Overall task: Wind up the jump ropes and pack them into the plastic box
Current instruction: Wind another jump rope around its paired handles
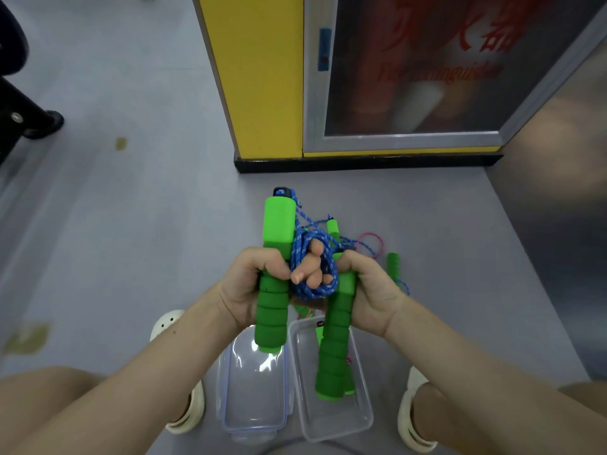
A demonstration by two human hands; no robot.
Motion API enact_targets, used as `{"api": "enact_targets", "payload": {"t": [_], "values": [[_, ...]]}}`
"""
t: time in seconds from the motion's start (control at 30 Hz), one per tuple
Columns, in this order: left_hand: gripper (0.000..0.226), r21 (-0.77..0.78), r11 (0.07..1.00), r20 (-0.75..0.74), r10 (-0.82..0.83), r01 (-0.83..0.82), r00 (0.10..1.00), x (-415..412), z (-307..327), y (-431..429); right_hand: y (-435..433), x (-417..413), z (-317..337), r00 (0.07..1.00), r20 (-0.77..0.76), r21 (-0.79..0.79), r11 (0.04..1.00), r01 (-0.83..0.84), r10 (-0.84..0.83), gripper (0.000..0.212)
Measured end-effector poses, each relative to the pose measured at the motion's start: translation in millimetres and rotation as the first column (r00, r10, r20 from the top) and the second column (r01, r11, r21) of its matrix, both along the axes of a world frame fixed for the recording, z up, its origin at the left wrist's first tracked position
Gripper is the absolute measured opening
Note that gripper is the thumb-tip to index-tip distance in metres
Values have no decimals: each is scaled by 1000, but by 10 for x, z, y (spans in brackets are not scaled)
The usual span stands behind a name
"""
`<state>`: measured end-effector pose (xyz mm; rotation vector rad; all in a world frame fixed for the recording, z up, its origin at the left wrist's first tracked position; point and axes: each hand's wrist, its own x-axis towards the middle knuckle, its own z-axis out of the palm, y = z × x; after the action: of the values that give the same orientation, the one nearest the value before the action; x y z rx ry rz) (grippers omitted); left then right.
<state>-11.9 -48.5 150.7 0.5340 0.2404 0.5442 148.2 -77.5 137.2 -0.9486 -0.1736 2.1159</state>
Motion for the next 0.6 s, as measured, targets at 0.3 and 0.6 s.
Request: {"api": "enact_targets", "payload": {"t": [0.3, 0.6], "values": [[39, 5, 993, -252, 112, -114, 961, 16, 51, 72, 55, 95, 79, 993, -113, 135, 990, 45, -29, 44], [36, 118, 991, -738, 132, -66, 662, 19, 100, 39, 139, -62, 126, 819, 539, 53, 978, 200, -196, 20]]}}
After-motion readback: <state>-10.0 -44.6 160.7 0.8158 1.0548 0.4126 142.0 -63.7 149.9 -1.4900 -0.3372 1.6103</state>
